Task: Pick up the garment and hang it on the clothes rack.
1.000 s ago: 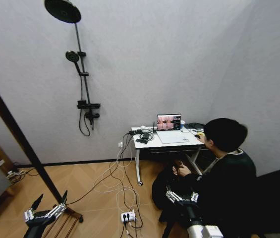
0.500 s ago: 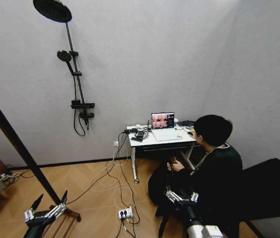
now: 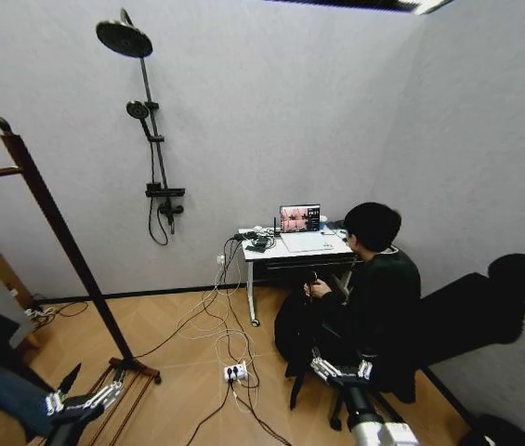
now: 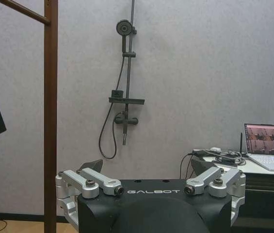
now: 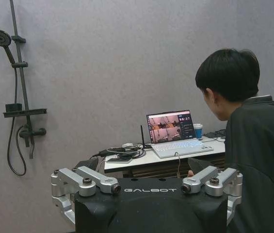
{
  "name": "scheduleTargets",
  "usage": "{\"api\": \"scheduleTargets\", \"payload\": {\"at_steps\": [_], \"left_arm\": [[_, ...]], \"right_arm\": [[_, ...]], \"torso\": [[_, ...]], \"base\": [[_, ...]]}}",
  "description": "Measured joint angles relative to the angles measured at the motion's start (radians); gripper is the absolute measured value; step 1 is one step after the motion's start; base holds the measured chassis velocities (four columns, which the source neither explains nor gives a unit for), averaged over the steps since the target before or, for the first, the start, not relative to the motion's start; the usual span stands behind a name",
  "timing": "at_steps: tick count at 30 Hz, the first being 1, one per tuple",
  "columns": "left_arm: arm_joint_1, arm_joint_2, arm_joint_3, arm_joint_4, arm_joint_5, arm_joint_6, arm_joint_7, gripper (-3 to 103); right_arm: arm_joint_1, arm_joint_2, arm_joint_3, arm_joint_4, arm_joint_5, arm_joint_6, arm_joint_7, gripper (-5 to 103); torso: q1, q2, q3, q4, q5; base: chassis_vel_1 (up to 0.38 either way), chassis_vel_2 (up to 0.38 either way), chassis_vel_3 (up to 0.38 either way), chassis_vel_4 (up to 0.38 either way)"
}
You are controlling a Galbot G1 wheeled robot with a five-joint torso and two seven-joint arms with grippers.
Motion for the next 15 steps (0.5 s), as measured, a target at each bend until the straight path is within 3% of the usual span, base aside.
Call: {"api": "scheduleTargets", "payload": {"at_steps": [15], "left_arm": [[0.000,0.000,0.000,0.000,0.000,0.000,0.000,100]], "right_arm": [[0.001,0.000,0.000,0.000,0.000,0.000,0.000,100]], "torso": [[0.001,-0.001,0.000,0.0000,0.0003]], "base": [[-0.004,0.051,0.055,0.015]]}}
